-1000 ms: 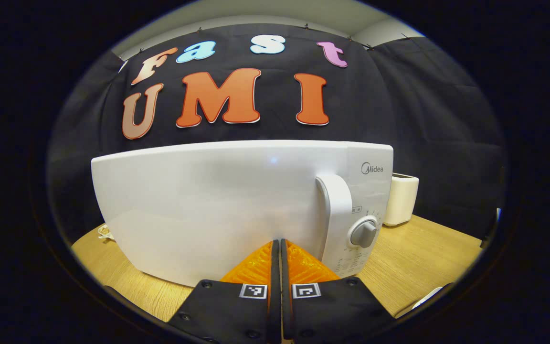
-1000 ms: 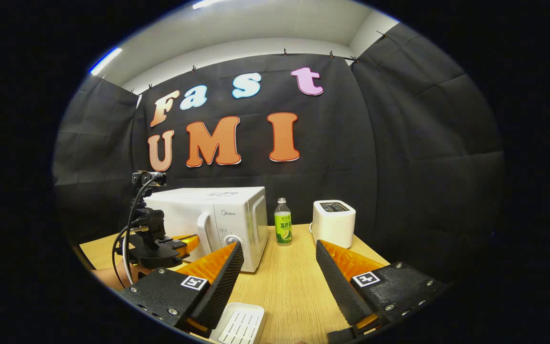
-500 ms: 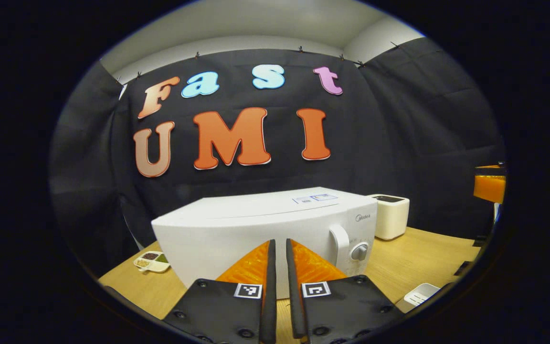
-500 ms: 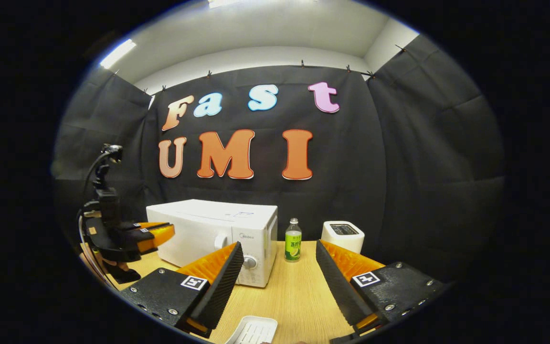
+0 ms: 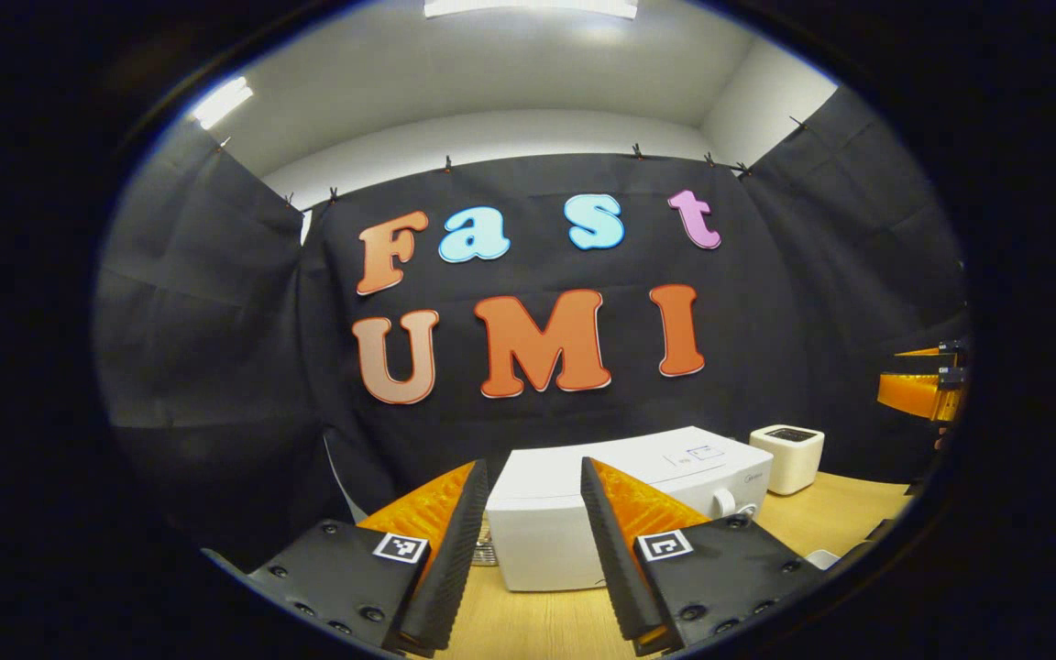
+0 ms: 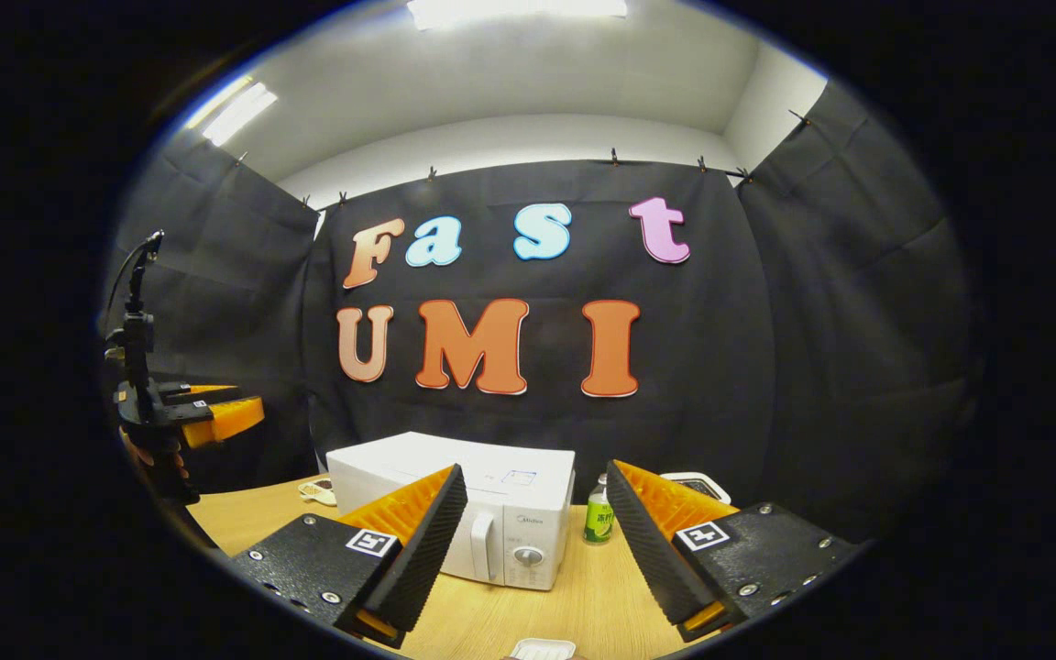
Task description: Open the microwave oven with the left hand, put the food in, and close the microwave oven.
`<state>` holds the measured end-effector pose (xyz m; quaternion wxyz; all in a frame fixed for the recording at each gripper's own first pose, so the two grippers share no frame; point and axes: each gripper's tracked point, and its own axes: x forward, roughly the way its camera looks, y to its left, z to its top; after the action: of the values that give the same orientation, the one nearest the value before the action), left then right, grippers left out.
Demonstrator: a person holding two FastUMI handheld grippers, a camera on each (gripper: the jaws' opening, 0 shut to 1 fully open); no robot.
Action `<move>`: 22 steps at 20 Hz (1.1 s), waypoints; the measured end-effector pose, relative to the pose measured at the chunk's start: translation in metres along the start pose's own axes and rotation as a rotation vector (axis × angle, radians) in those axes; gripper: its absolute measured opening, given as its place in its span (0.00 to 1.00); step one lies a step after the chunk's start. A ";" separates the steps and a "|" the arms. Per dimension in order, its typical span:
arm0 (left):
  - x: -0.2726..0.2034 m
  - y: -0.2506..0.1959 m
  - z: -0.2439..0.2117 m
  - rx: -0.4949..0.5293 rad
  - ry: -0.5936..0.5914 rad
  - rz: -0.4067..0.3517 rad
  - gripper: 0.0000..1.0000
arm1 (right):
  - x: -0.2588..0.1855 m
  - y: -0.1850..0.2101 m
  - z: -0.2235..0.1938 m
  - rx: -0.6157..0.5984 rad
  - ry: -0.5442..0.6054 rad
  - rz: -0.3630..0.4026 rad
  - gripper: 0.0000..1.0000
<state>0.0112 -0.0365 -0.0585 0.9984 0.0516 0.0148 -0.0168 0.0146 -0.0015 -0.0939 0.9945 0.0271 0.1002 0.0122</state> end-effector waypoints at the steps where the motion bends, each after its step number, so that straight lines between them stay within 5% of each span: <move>1: -0.005 0.012 0.009 -0.007 -0.003 0.015 0.75 | 0.000 0.001 0.008 -0.002 -0.007 -0.006 0.95; 7: -0.020 0.068 0.054 0.002 -0.044 0.126 0.94 | 0.003 0.008 0.049 0.017 -0.031 -0.001 0.95; 10: -0.022 0.067 0.062 -0.040 -0.041 0.121 0.88 | 0.003 0.009 0.062 0.008 -0.045 0.004 0.95; 22: -0.009 0.070 0.132 -0.030 -0.105 0.067 0.90 | 0.002 0.017 0.103 0.006 -0.074 0.027 0.95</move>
<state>0.0084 0.0200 0.0799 0.9985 0.0361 -0.0392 0.0144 0.0371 0.0101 0.0072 0.9972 0.0320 0.0632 0.0246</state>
